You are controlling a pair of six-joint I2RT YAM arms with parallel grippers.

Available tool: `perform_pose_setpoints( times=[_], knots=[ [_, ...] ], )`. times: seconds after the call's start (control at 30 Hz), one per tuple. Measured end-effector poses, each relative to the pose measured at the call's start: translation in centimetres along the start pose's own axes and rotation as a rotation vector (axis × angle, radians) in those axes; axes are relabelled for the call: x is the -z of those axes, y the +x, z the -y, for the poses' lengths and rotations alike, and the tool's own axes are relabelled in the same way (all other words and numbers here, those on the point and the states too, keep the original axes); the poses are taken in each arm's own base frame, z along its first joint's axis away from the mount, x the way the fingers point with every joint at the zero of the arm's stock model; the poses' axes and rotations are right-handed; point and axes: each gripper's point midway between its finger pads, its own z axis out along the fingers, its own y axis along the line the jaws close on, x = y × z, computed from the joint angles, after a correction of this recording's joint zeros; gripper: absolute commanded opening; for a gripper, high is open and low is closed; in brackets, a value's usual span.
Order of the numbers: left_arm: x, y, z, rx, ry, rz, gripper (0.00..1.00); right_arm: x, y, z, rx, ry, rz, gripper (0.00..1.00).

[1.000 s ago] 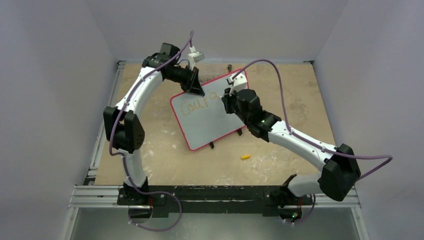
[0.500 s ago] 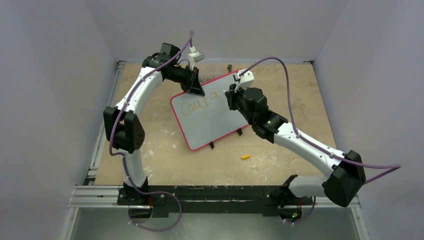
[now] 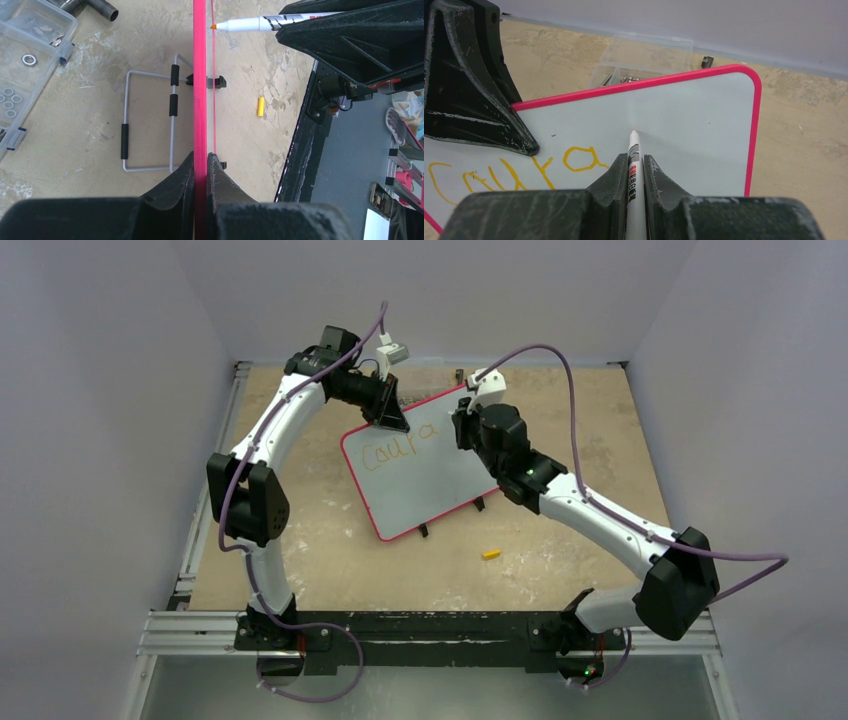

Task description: Write a sentence on the whiteboard

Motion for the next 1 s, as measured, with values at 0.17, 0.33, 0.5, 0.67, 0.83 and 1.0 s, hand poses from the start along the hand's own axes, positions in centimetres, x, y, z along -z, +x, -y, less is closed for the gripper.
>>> perform_pose_setpoints(
  times=[0.17,0.33,0.5,0.67,0.83,1.0],
  knots=[
    [-0.1,0.0,0.0,-0.001,0.000,-0.001,0.00,-0.5,0.0,-0.2,0.000,0.000,-0.004,0.00],
    [-0.1,0.0,0.0,0.003,-0.003,-0.001,0.00,-0.7,0.0,-0.5,-0.002,-0.014,-0.006,0.00],
    [-0.1,0.0,0.0,0.004,-0.005,-0.001,0.00,-0.7,0.0,-1.0,-0.004,-0.043,-0.008,0.00],
    [-0.1,0.0,0.0,0.004,-0.006,0.000,0.00,-0.7,0.0,-1.3,-0.008,-0.062,-0.009,0.00],
    [-0.1,0.0,-0.1,0.007,-0.010,-0.001,0.00,-0.7,0.5,-1.7,-0.008,-0.085,-0.013,0.00],
    [-0.1,0.0,-0.2,0.019,-0.015,-0.001,0.00,-0.3,2.1,-1.7,-0.006,-0.100,-0.039,0.00]
  ],
)
